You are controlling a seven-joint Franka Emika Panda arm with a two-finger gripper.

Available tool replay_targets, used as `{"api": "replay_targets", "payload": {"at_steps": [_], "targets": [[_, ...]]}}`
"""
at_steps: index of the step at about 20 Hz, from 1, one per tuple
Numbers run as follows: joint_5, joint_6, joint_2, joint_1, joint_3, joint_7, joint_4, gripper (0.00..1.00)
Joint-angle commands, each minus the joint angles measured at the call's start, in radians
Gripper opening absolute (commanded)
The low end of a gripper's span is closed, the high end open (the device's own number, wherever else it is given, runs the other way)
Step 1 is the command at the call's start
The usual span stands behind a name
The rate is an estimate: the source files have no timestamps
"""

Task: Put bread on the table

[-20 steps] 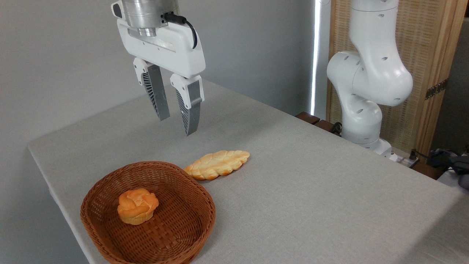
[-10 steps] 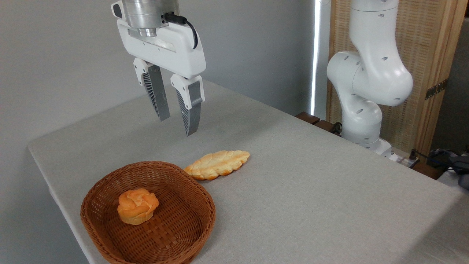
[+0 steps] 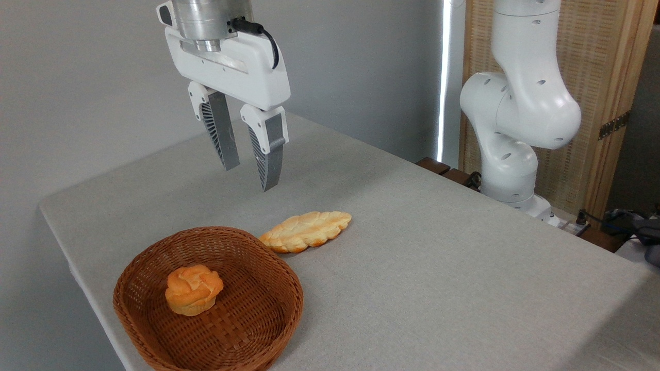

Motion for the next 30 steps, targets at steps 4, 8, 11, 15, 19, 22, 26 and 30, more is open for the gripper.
{"api": "replay_targets", "payload": {"at_steps": [4,8,11,15,19,22,26,30], "targets": [[-0.018,-0.024,0.005,-0.003,0.024,0.002,0.018,1.00],[-0.019,-0.026,0.005,-0.003,0.024,0.000,0.018,1.00],[-0.018,-0.021,0.005,-0.003,0.027,0.000,0.018,1.00],[-0.018,-0.016,0.006,-0.003,0.021,-0.002,0.017,1.00],[-0.053,0.074,0.006,-0.005,0.018,-0.012,-0.006,1.00],[-0.061,0.149,0.008,-0.006,0.015,-0.005,-0.028,1.00],[-0.061,0.308,0.005,-0.008,-0.008,-0.002,-0.095,1.00],[-0.052,0.487,-0.006,-0.008,-0.029,0.000,-0.192,1.00]]}}
